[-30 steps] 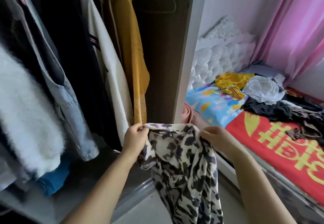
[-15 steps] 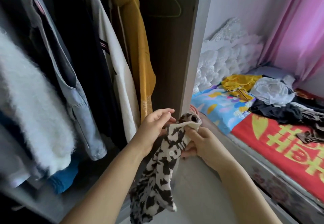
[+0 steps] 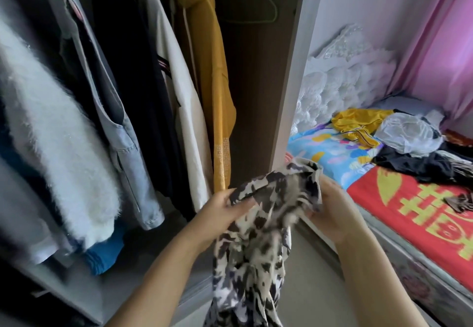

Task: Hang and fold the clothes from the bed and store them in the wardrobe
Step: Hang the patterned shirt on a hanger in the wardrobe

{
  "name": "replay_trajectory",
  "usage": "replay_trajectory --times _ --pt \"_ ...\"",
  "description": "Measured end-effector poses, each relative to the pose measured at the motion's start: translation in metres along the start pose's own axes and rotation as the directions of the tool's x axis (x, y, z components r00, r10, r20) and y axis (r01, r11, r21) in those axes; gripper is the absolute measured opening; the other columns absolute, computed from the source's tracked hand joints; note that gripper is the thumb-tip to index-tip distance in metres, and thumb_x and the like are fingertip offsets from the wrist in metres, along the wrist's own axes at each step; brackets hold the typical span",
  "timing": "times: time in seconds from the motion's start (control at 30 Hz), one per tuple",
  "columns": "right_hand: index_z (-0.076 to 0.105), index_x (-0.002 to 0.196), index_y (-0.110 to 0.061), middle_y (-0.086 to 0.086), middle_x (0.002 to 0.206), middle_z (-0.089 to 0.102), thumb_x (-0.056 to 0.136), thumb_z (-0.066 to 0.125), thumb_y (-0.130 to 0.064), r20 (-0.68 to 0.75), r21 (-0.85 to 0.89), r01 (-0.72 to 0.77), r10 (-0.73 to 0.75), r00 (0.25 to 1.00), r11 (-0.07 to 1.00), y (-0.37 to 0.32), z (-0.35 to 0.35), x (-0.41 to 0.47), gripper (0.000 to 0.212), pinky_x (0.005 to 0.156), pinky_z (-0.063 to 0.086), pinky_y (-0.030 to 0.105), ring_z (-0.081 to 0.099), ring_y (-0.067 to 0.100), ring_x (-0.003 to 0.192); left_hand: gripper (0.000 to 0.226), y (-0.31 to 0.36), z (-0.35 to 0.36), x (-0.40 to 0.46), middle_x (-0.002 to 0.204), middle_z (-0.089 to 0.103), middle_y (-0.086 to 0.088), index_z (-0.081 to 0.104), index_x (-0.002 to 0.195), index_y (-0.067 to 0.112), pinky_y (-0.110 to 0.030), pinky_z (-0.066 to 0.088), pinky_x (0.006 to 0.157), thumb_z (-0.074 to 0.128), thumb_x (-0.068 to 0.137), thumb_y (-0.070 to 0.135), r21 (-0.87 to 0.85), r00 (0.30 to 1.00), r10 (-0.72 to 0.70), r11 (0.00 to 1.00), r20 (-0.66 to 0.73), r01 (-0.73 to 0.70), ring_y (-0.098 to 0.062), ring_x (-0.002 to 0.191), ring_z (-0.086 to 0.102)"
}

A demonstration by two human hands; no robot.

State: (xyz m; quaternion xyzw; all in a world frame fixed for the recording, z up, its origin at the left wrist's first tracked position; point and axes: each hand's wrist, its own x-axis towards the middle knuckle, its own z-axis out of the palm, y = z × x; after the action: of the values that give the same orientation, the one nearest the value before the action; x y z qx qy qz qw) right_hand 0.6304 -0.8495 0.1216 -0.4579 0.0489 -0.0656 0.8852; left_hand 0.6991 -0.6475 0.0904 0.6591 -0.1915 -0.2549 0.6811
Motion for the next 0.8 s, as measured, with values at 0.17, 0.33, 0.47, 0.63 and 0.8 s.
replay_trajectory --times 0.17,0.33,0.47,0.63,0.8 --pt "0.074 0.101 -0.015 0.008 0.097 0.074 0.091 0.053 -0.002 -0.328 -0.548 -0.104 -0.099 0.940 0.830 -0.008 -0.018 0.004 0.026 0.073 0.057 0.033 0.070 0.021 0.087 0.012 0.019 -0.008 0.008 0.089 0.076 -0.002 0.071 0.097 0.015 -0.017 0.054 0.066 0.060 0.093 0.020 -0.107 0.998 0.009 0.994 -0.065 -0.016 -0.013 0.084 0.072" --pt "0.044 0.130 -0.048 -0.032 0.117 0.056 0.090 0.066 -0.029 0.238 -0.916 0.178 0.130 0.962 0.359 0.006 0.014 0.007 0.050 0.085 0.043 0.005 0.056 -0.012 0.106 0.018 0.039 0.004 0.016 0.092 0.075 -0.002 0.075 0.089 0.024 -0.022 0.054 0.077 0.058 0.096 0.022 0.117 0.996 0.047 0.992 0.078 -0.056 -0.014 0.089 0.071" --pt "0.064 0.099 -0.023 -0.012 0.084 0.060 0.092 0.049 -0.008 0.176 -0.982 0.183 -0.121 0.977 0.051 0.014 0.024 0.023 0.023 0.066 0.039 0.011 0.054 0.005 0.076 0.009 0.055 -0.006 0.022 0.091 0.075 0.005 0.073 0.093 0.026 -0.023 0.056 0.078 0.064 0.092 0.024 0.353 0.989 0.100 0.926 0.107 -0.132 -0.007 0.088 0.070" --pt "0.063 0.125 -0.022 0.000 0.096 0.069 0.088 0.044 0.001 0.171 -0.982 0.186 -0.333 0.927 0.012 -0.030 0.042 0.044 0.048 0.072 0.047 0.019 0.063 0.015 0.086 0.017 0.051 -0.028 0.030 0.095 0.063 0.009 0.066 0.106 0.025 -0.028 0.051 0.073 0.056 0.093 0.032 0.877 0.931 0.320 0.480 -0.176 0.000 -0.009 0.085 0.061" --pt "0.056 0.134 -0.021 0.010 0.113 0.067 0.090 0.041 -0.002 0.202 -0.970 0.153 -0.277 0.939 -0.186 -0.048 0.059 0.065 0.049 0.083 0.052 0.038 0.062 0.031 0.102 0.021 0.065 -0.065 0.024 0.108 0.050 -0.003 0.052 0.116 0.016 -0.030 0.037 0.057 0.047 0.096 0.020 0.924 0.780 0.529 0.349 -0.333 0.157 -0.017 0.076 0.048"
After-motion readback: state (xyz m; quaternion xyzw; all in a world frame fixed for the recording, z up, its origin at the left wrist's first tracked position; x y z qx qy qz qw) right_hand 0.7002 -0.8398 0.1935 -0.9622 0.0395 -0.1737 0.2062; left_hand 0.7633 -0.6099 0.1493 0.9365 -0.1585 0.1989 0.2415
